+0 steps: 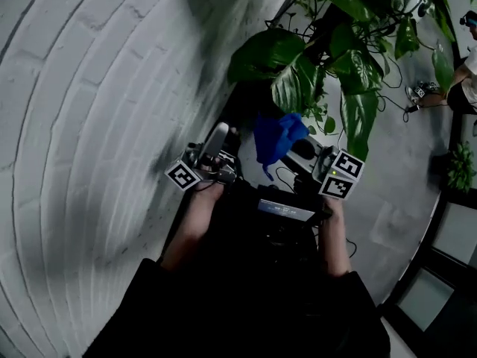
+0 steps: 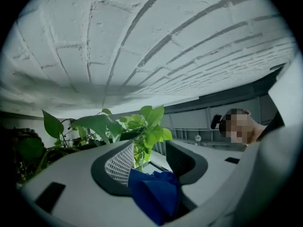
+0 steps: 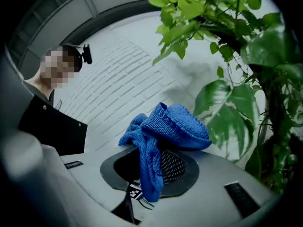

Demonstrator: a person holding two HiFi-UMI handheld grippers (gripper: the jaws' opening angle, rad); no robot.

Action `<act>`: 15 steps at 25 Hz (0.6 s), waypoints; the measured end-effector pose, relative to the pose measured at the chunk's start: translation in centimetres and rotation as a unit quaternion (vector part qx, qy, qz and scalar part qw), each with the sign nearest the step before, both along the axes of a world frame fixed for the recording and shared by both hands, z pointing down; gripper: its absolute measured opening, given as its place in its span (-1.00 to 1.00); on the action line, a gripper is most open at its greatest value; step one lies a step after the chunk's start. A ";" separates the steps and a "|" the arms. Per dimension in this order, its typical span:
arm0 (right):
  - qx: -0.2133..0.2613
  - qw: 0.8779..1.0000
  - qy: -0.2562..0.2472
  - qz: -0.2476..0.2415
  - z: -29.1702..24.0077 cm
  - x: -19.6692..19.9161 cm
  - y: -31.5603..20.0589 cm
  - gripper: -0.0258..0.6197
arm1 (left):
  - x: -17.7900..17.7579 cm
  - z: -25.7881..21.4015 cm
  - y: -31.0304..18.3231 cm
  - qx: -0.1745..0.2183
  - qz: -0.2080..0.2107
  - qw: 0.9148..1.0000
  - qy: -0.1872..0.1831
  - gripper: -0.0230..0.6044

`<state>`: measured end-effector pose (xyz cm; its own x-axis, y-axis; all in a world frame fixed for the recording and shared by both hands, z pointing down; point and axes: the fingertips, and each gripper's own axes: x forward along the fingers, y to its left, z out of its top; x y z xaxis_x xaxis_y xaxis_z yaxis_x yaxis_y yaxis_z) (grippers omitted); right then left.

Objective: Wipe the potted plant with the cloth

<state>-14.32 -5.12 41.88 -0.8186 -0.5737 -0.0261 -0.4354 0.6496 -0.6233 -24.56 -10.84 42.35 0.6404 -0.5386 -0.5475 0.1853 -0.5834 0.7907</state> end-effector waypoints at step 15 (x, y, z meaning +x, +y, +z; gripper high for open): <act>0.045 0.984 -0.140 0.100 -3.7 13.8 13.5 -0.59 | 10.2 -4.8 17.0 0.051 0.037 0.997 -0.046 -0.24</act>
